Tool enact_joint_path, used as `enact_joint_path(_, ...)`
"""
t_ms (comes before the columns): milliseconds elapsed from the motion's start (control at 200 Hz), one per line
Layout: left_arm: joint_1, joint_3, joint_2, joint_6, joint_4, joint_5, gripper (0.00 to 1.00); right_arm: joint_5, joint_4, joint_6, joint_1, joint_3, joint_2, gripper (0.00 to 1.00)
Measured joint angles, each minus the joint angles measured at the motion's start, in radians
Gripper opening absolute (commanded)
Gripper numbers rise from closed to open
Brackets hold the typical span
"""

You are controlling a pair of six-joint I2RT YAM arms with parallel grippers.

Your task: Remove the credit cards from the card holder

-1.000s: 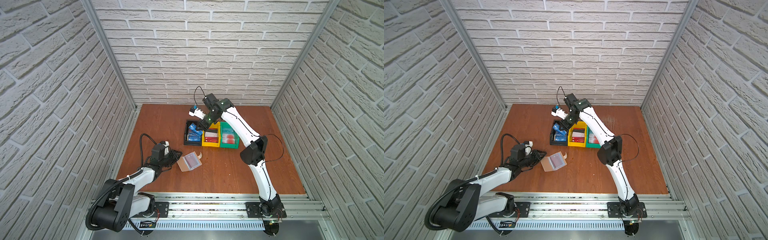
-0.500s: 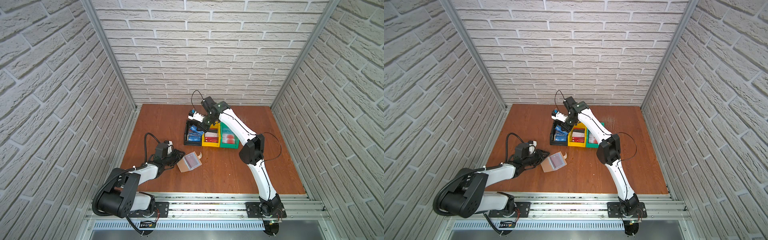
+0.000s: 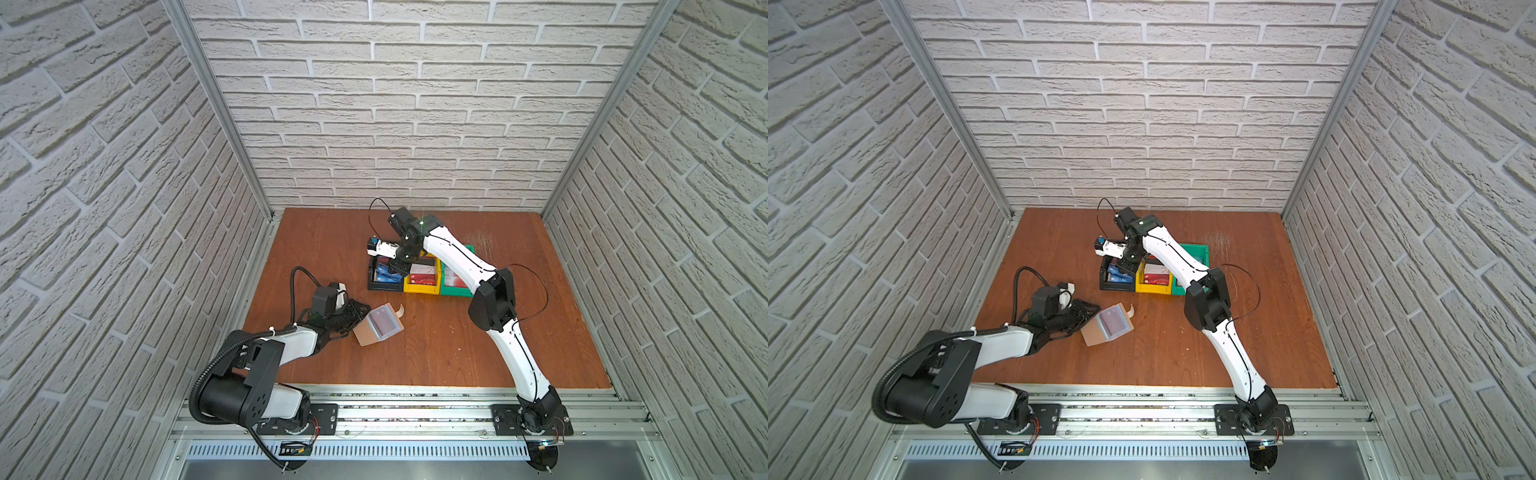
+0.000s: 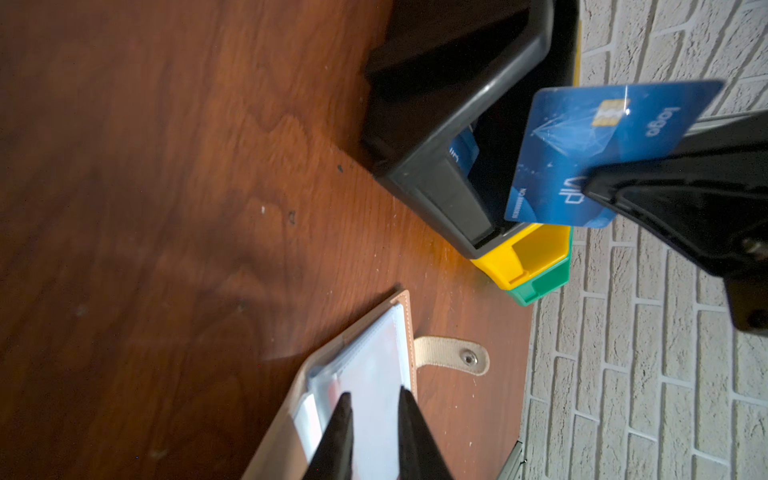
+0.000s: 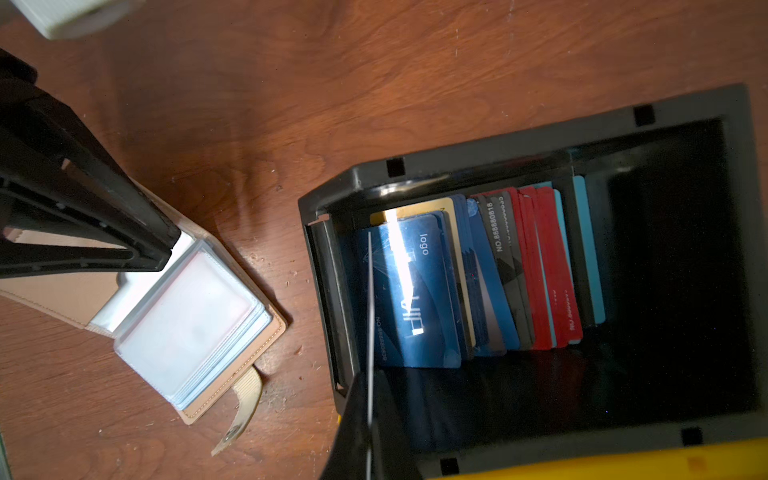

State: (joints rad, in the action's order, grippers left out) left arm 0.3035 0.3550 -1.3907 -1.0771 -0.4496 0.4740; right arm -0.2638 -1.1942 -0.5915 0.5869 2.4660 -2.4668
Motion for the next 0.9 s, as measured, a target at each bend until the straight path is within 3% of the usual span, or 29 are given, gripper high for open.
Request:
enact_joint_path(635,-0.04,0.0,-0.04,0.007,-0.024,0.037,0.22,0.068,0.028,-0.027,0.027,-0.002,-0.055,0.06)
enact_joint_path(900,-0.042,-0.001,-0.054,0.007,-0.044,0.049,0.21,0.065,0.036,-0.024,0.027,-0.021,-0.055,0.2)
